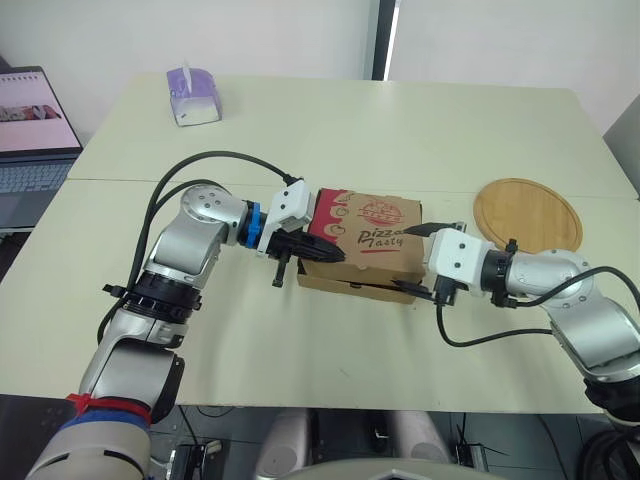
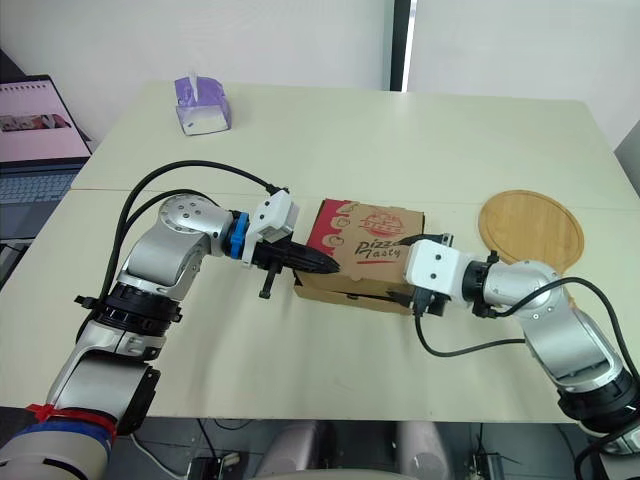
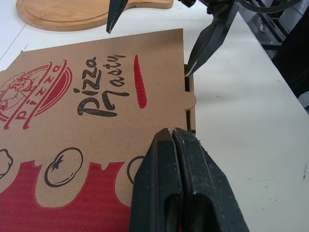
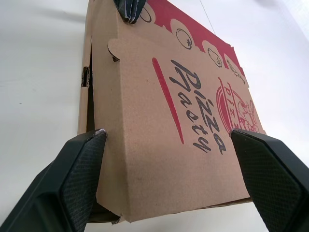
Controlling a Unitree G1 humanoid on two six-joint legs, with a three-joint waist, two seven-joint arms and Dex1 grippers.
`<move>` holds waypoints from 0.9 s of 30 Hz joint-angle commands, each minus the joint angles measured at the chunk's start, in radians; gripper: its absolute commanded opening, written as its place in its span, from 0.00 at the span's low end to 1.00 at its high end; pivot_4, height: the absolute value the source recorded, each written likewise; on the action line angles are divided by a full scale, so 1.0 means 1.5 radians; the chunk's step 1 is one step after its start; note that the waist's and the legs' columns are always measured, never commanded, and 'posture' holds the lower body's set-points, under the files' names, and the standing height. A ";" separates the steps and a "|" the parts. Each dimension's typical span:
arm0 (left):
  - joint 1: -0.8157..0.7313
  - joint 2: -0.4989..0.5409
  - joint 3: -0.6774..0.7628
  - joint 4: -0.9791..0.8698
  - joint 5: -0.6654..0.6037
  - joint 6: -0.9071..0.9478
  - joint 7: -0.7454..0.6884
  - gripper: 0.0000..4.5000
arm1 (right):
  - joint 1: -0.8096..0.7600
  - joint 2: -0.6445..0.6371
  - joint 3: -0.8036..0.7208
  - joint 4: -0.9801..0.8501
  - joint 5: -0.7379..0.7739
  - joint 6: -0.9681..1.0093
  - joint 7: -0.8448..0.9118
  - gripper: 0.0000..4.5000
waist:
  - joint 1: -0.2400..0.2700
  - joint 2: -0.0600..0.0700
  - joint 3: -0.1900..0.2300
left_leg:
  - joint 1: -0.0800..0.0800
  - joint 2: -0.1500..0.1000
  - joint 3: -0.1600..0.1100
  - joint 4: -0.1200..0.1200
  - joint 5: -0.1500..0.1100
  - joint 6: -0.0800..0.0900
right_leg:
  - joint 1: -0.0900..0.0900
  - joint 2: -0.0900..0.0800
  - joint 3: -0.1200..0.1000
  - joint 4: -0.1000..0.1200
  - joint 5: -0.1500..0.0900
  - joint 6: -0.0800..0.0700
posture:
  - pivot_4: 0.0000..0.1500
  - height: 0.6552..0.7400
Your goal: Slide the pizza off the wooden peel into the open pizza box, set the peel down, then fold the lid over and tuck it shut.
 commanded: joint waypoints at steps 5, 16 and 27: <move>0.005 0.004 -0.006 -0.004 0.008 -0.010 -0.002 0.00 | 0.013 0.017 -0.008 -0.007 -0.053 -0.054 -0.039 0.97 | 0.000 0.000 0.000 | 0.000 0.000 0.000 0.000 0.000 0.000 | 0.000 0.000 0.000 0.000 0.000 0.000 | 1.00 0.82; -0.011 -0.001 -0.001 0.005 0.006 -0.009 0.003 0.00 | 0.026 0.087 -0.012 -0.018 -0.079 -0.042 -0.077 0.97 | -0.002 0.000 0.000 | 0.001 0.000 0.001 0.000 0.000 0.000 | 0.000 0.000 0.001 0.002 0.000 0.000 | 1.00 0.82; 0.014 0.008 -0.007 0.013 0.018 -0.027 0.009 0.00 | 0.055 0.082 -0.041 -0.036 -0.045 -0.022 -0.044 0.97 | -0.002 0.000 0.000 | 0.001 0.000 0.001 0.001 0.000 0.000 | 0.000 0.000 0.001 0.002 0.000 0.000 | 1.00 0.82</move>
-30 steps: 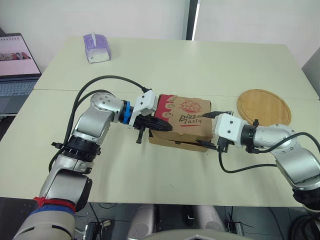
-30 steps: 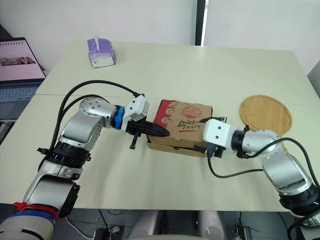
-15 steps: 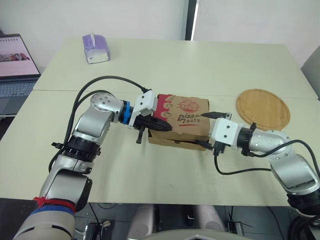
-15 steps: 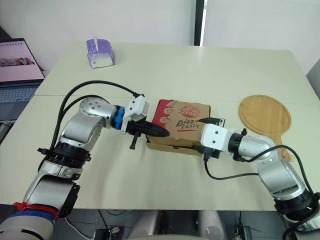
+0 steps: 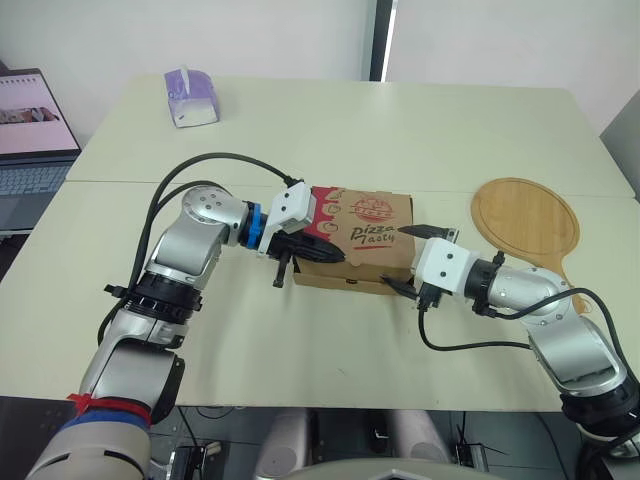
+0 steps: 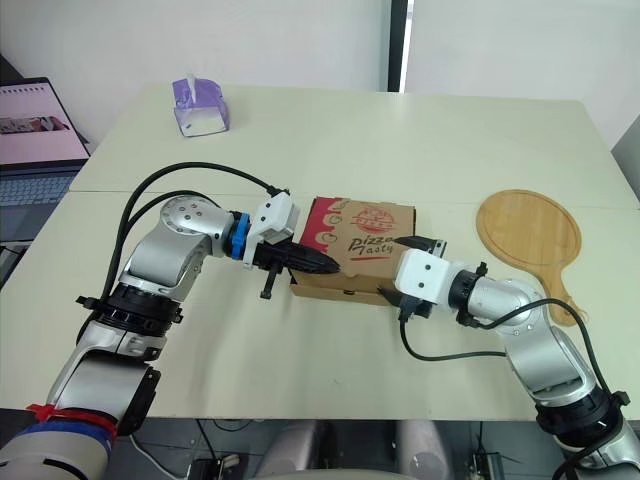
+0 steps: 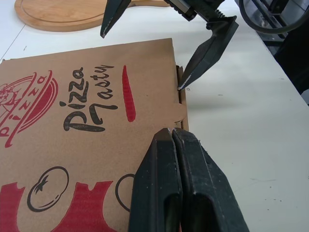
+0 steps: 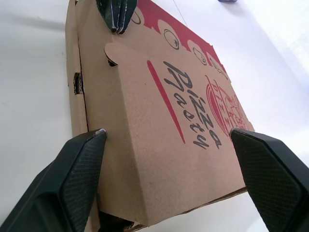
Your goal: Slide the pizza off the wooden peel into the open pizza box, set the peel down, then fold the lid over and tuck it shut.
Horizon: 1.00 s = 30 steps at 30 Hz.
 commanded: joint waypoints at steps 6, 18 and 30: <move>0.009 0.010 0.001 0.015 0.015 -0.014 0.008 0.00 | 0.015 -0.014 -0.161 -0.059 0.168 0.094 0.048 0.97 | 0.000 0.000 0.000 | 0.000 0.000 0.000 0.000 0.000 0.000 | 0.000 0.000 0.000 0.000 0.000 0.000 | 1.00 0.82; 0.003 0.012 0.008 0.017 0.016 -0.012 0.014 0.00 | 0.037 -0.074 -0.163 0.071 0.189 0.070 0.087 0.61 | 0.000 0.000 0.000 | 0.000 0.000 0.000 0.000 0.000 0.000 | 0.000 0.000 0.000 0.001 0.000 0.000 | 1.00 0.82; 0.007 0.014 0.007 0.014 0.016 -0.013 0.018 0.00 | 0.020 -0.018 -0.095 0.067 0.218 0.055 0.103 0.01 | 0.001 0.000 0.000 | 0.000 0.000 0.000 0.001 0.000 0.000 | 0.000 0.000 0.000 0.002 0.000 0.000 | 1.00 0.82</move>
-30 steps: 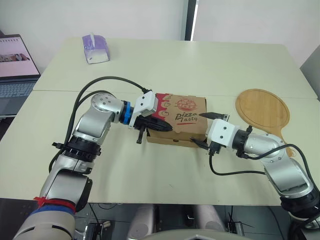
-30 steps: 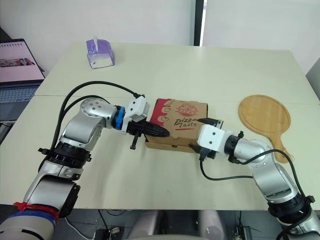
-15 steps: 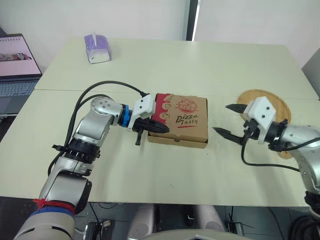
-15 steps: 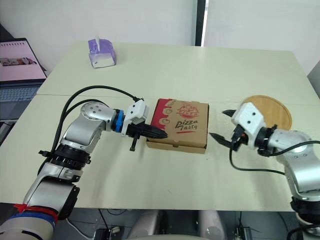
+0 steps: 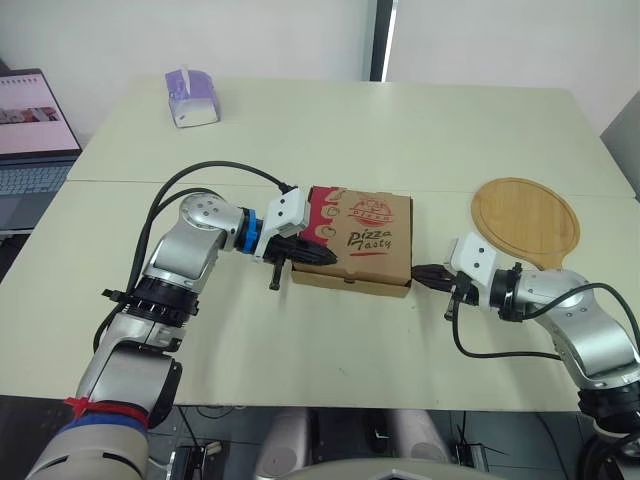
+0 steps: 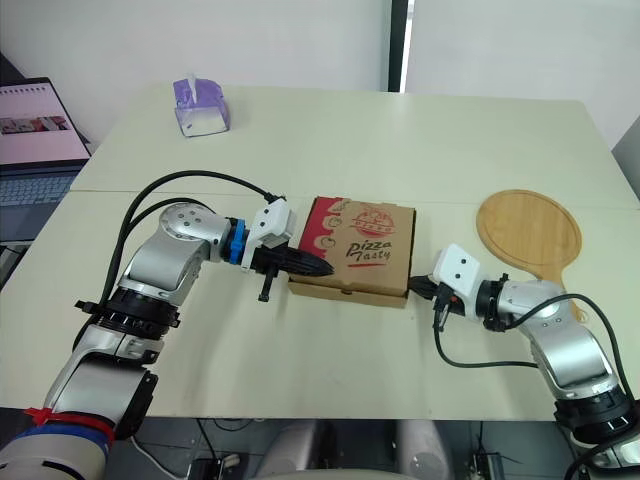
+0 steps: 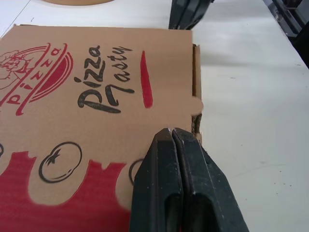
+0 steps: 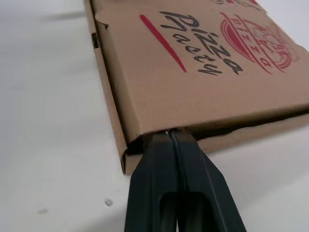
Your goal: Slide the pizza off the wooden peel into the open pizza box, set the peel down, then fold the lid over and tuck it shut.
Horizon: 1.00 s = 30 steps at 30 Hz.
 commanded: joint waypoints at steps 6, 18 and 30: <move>-0.001 0.005 0.009 -0.017 -0.001 -0.002 0.006 0.00 | -0.036 -0.047 -0.042 -0.020 -0.009 -0.015 -0.006 0.01 | 0.000 0.000 0.000 | 0.000 0.000 0.000 0.000 0.000 0.000 | 0.000 0.000 0.000 0.000 0.000 0.000 | 1.00 0.82; -0.001 0.023 0.030 -0.041 -0.014 0.003 0.009 0.00 | -0.035 0.012 0.066 -0.039 -0.064 -0.023 -0.040 0.01 | 0.000 0.000 0.000 | -0.001 0.000 0.000 0.002 0.000 0.000 | 0.000 0.000 0.000 0.001 0.000 0.000 | 1.00 0.82; 0.023 0.163 0.082 0.015 0.031 -0.070 0.020 0.00 | -0.040 0.014 0.074 -0.035 -0.075 -0.033 -0.029 0.01 | 0.000 0.000 0.000 | -0.001 0.000 0.000 0.003 0.000 0.000 | -0.001 0.000 0.000 0.002 0.000 0.000 | 1.00 0.82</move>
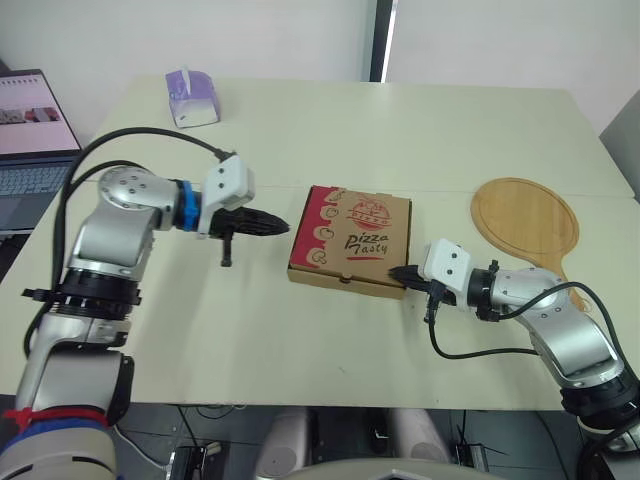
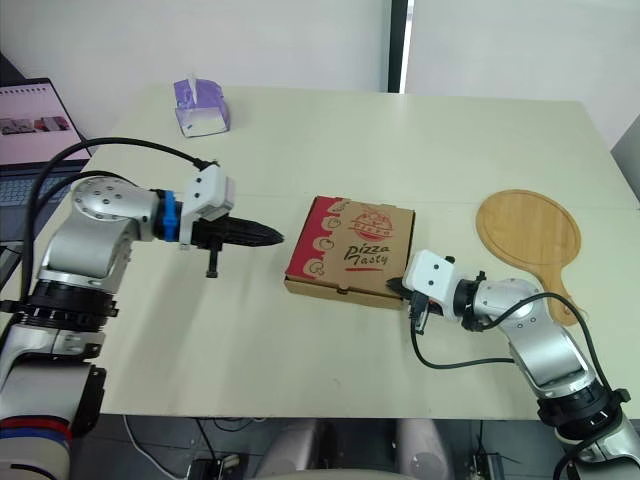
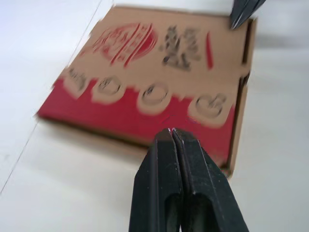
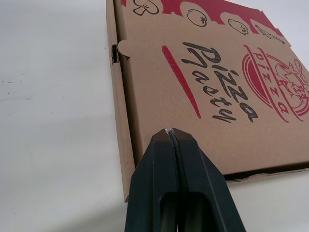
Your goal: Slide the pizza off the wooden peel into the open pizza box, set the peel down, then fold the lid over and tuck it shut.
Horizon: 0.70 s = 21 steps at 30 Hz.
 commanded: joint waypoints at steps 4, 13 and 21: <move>0.042 -0.018 -0.013 -0.008 0.028 -0.043 0.021 0.00 | -0.008 -0.002 -0.002 -0.015 -0.002 -0.009 0.005 0.01 | 0.003 0.000 0.000 | 0.000 0.000 0.000 0.000 0.000 0.000 | 0.000 0.000 0.000 0.000 0.000 0.000 | 1.00 0.82; 0.058 -0.072 -0.050 -0.009 0.061 -0.054 0.044 0.00 | -0.009 -0.001 -0.001 -0.022 0.003 -0.003 0.007 0.01 | 0.002 0.000 0.000 | 0.000 0.000 0.000 0.001 0.000 0.000 | 0.000 0.000 0.000 0.000 0.000 0.000 | 1.00 0.82; 0.077 -0.094 -0.028 -0.049 0.041 -0.014 0.065 0.00 | -0.007 0.003 0.006 -0.021 0.001 -0.003 0.006 0.01 | 0.004 0.000 0.000 | -0.001 0.000 0.000 0.001 0.000 0.000 | 0.000 0.000 0.000 0.000 0.000 0.000 | 1.00 0.82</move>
